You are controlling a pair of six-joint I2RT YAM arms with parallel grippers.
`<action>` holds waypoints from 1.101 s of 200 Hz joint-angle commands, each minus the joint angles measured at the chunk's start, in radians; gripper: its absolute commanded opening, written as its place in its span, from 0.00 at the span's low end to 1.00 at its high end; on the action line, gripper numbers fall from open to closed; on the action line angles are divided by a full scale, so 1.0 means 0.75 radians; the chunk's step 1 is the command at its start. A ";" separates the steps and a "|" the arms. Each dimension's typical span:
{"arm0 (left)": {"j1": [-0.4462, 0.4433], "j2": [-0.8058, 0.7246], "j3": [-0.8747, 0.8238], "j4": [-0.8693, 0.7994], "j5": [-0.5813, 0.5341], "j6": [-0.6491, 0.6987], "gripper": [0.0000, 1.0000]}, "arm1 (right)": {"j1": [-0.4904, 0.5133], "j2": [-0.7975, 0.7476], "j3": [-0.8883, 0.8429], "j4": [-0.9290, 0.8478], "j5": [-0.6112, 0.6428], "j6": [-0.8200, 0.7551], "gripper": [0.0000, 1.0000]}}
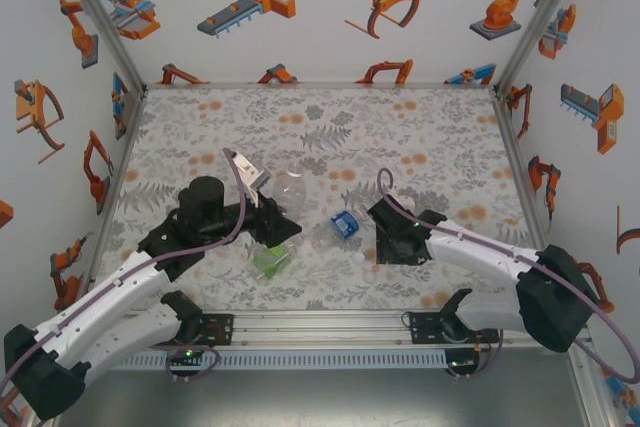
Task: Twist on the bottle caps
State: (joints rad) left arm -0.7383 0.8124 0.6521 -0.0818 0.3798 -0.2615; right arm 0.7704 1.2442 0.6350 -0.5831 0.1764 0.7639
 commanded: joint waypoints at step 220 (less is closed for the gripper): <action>-0.005 0.038 0.062 -0.006 -0.126 -0.028 0.07 | -0.219 0.067 0.174 0.000 -0.056 -0.227 0.33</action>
State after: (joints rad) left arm -0.7387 0.8394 0.6621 -0.0887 0.3138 -0.2756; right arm 0.6727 1.2610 0.7025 -0.5587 0.1673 0.6830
